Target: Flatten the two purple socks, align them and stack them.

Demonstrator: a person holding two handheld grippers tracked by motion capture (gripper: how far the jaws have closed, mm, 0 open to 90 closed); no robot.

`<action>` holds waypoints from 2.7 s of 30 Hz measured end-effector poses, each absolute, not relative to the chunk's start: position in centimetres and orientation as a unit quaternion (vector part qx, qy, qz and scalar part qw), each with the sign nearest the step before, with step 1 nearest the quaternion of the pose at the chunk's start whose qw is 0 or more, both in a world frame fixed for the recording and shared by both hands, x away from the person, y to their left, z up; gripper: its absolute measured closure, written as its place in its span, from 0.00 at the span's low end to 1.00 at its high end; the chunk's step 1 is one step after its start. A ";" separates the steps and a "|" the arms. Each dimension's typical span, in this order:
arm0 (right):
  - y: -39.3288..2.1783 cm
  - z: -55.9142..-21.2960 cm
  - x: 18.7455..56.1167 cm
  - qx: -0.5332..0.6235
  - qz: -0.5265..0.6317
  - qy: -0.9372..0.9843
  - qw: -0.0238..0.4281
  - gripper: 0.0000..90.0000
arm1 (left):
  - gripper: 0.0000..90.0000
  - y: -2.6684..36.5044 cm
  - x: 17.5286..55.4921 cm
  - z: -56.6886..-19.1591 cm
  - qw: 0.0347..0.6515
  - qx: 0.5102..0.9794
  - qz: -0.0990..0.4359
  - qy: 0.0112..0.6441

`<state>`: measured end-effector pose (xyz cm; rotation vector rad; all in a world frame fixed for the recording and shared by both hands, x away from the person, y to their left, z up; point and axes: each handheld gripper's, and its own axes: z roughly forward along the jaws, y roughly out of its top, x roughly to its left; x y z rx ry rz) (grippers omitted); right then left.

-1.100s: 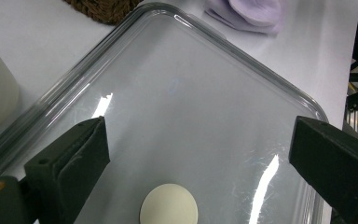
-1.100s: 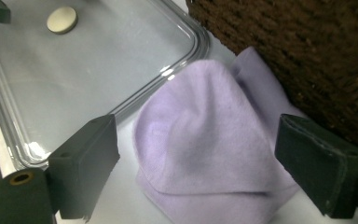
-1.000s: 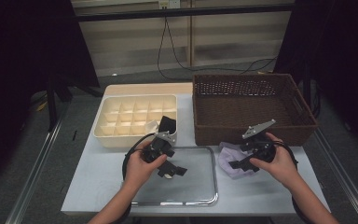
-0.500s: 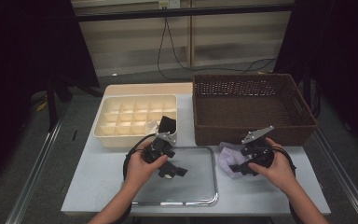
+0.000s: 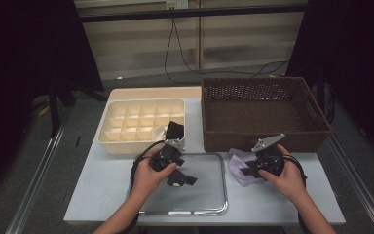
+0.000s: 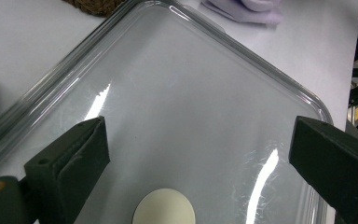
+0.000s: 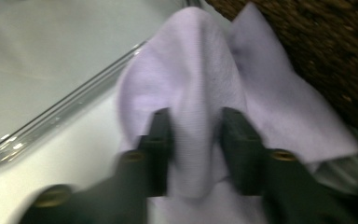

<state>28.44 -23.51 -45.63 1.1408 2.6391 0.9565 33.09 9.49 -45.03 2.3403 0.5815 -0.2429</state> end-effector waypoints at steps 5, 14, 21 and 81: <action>-22.9 -45.1 28.3 0.360 0.330 0.870 0.064 0.91 | 0.05 9.3 32.9 -45.0 0.354 0.903 -0.093 0.227; -21.1 -45.5 27.4 0.318 0.332 0.887 0.033 0.94 | 0.05 8.7 32.8 -44.9 0.352 0.906 -0.090 0.219; -22.5 -45.4 26.6 0.332 0.326 0.884 0.035 0.89 | 0.05 8.4 32.9 -44.9 0.352 0.905 -0.095 0.218; -20.3 -46.9 29.5 0.393 0.337 0.851 0.089 0.71 | 0.03 8.2 32.6 -45.0 0.374 0.899 -0.080 0.213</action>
